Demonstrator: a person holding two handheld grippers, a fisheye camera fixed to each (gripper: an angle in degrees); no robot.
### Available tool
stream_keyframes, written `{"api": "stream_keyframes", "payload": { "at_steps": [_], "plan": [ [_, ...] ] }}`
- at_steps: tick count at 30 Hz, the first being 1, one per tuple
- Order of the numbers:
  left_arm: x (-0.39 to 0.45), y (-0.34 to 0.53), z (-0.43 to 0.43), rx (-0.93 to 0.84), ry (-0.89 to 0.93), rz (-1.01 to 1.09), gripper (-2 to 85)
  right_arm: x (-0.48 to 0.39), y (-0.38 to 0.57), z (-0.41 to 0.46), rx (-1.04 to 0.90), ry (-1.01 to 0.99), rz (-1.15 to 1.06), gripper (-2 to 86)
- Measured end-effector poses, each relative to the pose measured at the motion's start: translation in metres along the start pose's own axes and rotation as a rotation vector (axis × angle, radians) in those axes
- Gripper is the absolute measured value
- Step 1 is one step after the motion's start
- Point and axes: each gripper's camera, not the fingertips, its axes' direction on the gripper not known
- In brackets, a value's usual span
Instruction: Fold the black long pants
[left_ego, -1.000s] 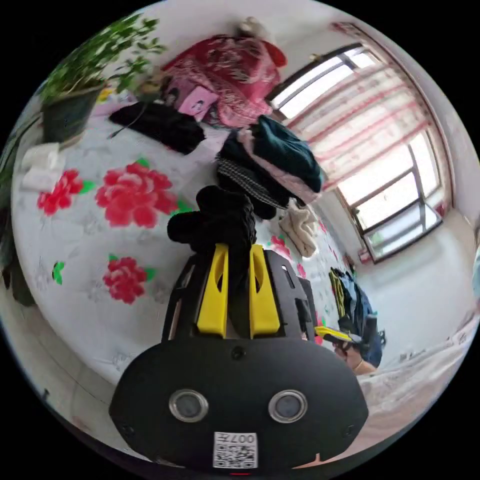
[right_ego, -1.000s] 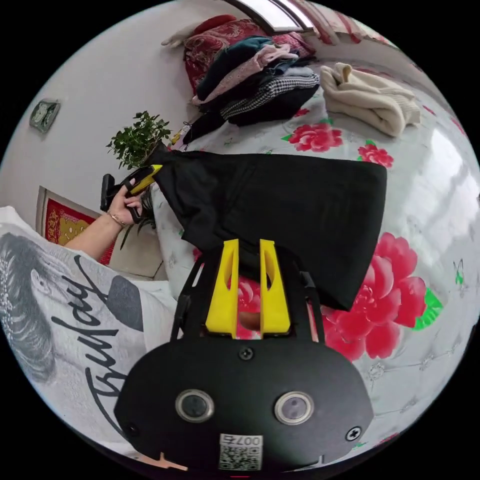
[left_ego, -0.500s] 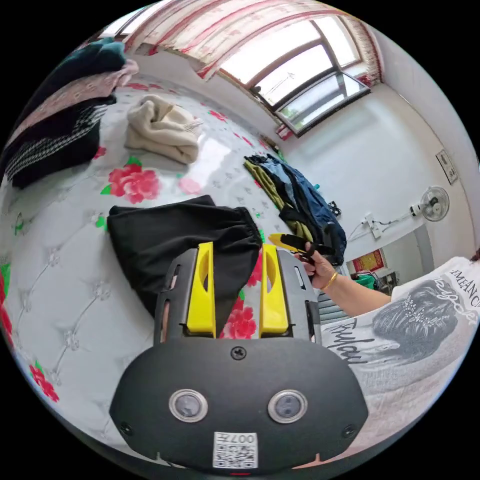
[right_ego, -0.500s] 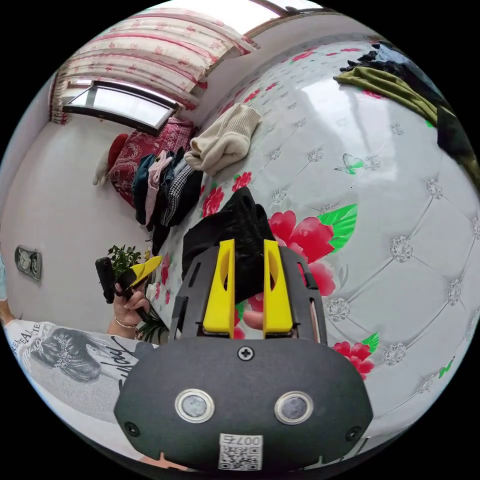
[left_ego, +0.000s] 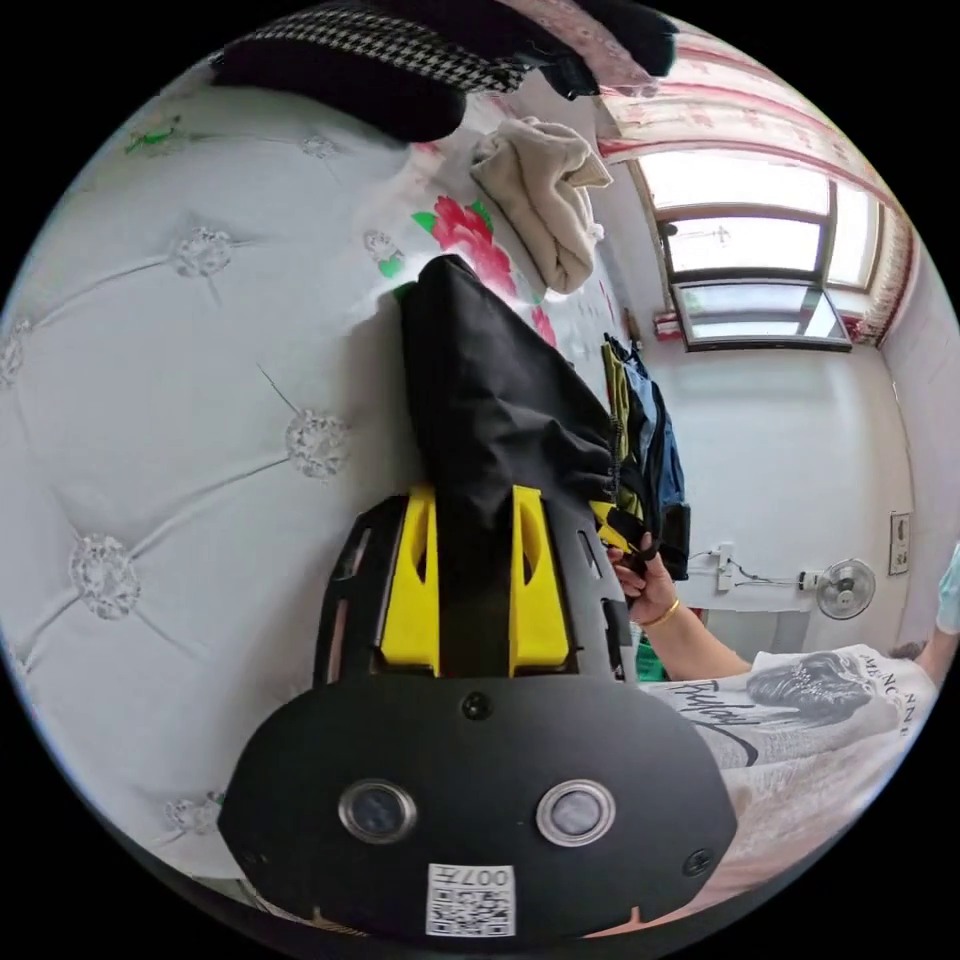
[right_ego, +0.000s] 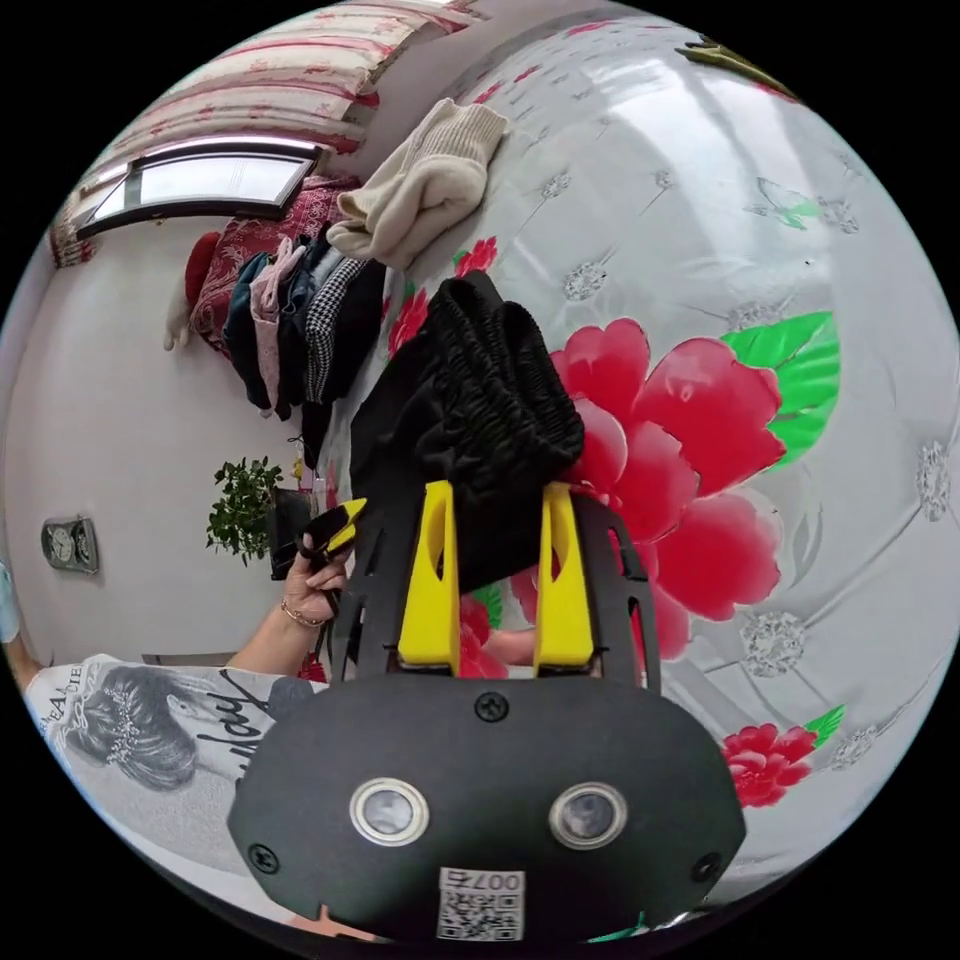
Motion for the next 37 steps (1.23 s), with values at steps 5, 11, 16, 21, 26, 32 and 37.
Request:
{"api": "stream_keyframes", "payload": {
  "at_steps": [5, 11, 16, 21, 26, 32, 37],
  "plan": [
    [0.032, 0.003, -0.007, 0.059, 0.057, 0.105, 3.1, -0.014, -0.020, -0.015, -0.011, -0.040, -0.063, 6.6],
    [0.143, -0.027, -0.027, 0.236, 0.085, 0.397, 2.6, -0.107, -0.104, -0.085, 0.075, -0.033, -0.396, 5.8],
    [0.216, -0.062, -0.049, 0.530, 0.035, 0.597, 2.5, -0.235, -0.197, -0.140, 0.221, 0.054, -0.754, 6.0],
    [0.186, -0.140, -0.006, 0.641, -0.061, 0.440, 3.0, -0.295, -0.300, -0.104, 0.257, 0.185, -0.816, 7.0],
    [0.077, -0.219, 0.107, 0.374, -0.257, 0.286, 5.5, -0.235, -0.391, 0.027, 0.231, 0.415, -0.509, 9.0],
    [0.033, -0.129, 0.109, 0.320, -0.353, 0.504, 6.1, -0.143, -0.304, 0.084, 0.303, 0.384, -0.396, 9.9],
    [-0.007, -0.012, 0.139, 0.027, -0.509, 0.563, 6.4, -0.070, -0.141, 0.080, 0.100, 0.471, -0.237, 9.6]
  ]
}}
